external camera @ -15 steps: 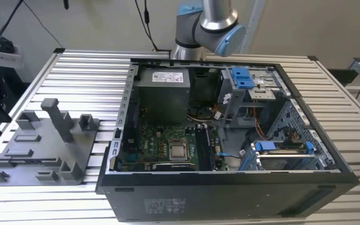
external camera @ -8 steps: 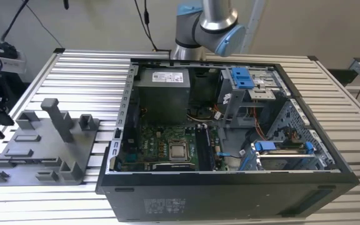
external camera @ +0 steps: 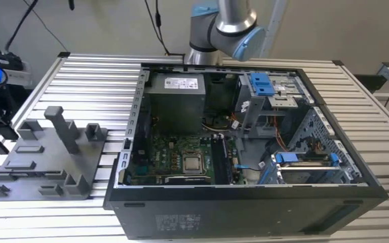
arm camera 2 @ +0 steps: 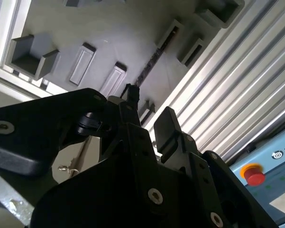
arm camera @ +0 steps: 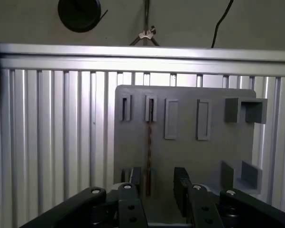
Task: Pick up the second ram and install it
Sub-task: 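Pick up the second ram and move it above second insertion slot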
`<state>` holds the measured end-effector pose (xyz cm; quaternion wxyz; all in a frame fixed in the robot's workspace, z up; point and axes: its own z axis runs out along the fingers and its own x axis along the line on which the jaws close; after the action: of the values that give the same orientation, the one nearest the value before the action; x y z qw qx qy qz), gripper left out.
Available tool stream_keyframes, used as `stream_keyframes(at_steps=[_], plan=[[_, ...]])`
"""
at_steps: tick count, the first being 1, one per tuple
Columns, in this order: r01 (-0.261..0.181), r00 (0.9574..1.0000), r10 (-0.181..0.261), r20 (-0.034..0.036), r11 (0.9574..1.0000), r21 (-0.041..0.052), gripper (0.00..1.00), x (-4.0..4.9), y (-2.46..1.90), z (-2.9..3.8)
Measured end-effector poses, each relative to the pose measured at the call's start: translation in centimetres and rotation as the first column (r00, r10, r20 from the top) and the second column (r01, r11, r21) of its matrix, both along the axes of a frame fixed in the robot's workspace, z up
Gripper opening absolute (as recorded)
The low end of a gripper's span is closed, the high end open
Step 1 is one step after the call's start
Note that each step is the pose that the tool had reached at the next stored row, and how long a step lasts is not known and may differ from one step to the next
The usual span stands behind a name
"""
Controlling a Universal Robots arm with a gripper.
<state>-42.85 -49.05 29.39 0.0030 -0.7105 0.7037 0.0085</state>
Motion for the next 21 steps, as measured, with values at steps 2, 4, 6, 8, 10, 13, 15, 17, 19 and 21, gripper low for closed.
stream_keyframes(at_steps=[2,4,6,8,10,13,15,17,19,21], plan=[[0.0,1.0,0.0,-0.0001,1.0,-0.001,0.42,0.0,0.0,-0.33],[0.0,1.0,0.0,-0.0001,1.0,-0.0025,0.42,0.0,0.0,-0.66],[0.0,1.0,0.0,-0.0001,1.0,-0.0035,0.42,0.0,0.0,-1.02],[0.0,1.0,0.0,-0.0001,1.0,-0.0041,0.42,0.0,0.0,-1.38],[0.0,1.0,0.0,0.0,1.0,-0.0042,0.42,-0.01,-0.02,-1.75],[0.0,1.0,0.0,0.0001,1.0,-0.0042,0.42,0.0,-0.13,-2.29],[0.0,1.0,0.0,-0.0001,1.0,-0.0043,0.42,-0.01,-0.22,-2.66],[0.0,1.0,0.0,-0.0001,1.0,-0.0043,0.42,0.0,-0.31,-3.02],[0.0,1.0,0.0,-0.0001,1.0,-0.0043,0.42,-0.01,-0.37,-3.37],[0.0,1.0,0.0,0.0,1.0,-0.0043,0.42,-0.01,-0.41,-3.74]])
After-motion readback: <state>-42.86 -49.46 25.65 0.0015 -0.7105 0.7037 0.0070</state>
